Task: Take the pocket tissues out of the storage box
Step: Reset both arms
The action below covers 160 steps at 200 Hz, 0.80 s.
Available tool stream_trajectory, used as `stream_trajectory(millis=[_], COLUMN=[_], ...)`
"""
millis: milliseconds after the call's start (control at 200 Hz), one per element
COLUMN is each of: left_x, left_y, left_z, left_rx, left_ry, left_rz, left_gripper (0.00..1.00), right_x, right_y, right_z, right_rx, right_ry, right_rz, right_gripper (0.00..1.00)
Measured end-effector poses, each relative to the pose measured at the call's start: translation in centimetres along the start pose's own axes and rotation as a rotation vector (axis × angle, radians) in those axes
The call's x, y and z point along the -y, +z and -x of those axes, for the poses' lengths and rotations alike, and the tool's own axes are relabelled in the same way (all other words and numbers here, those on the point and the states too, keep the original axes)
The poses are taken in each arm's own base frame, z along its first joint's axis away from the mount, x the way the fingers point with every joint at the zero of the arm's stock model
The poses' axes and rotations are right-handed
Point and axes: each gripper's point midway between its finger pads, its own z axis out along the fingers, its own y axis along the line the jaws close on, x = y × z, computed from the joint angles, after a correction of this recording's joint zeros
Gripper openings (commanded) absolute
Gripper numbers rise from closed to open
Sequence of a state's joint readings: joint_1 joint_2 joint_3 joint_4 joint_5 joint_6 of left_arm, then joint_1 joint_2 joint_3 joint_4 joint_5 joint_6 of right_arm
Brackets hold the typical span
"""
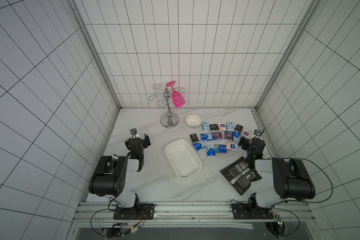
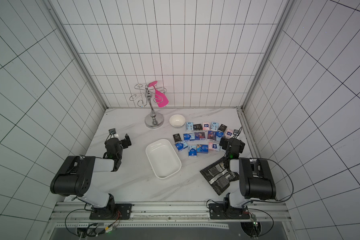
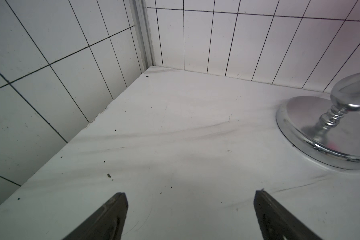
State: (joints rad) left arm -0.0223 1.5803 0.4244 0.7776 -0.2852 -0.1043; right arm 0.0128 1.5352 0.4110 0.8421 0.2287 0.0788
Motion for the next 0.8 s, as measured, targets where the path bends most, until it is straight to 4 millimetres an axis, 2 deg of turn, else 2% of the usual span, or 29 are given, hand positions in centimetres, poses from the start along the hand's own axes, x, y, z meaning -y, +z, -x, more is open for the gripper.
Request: stream_trajectory(millis=[655,800], left_x=[0.6,1.8], left_y=[0.0,-0.1], left_z=[0.3,0.3], left_rx=[0.009,0.006], left_ry=[-0.003,0.022], left_rz=[-0.033,-0.109], left_gripper=[0.98,0.98], right_x=[0.0,0.0], right_y=[0.0,0.0], right_z=[0.0,0.0], right_rx=[0.0,0.0], right_ry=[0.0,0.0], right_rz=[0.0,0.0], right_gripper=[0.99,0.99])
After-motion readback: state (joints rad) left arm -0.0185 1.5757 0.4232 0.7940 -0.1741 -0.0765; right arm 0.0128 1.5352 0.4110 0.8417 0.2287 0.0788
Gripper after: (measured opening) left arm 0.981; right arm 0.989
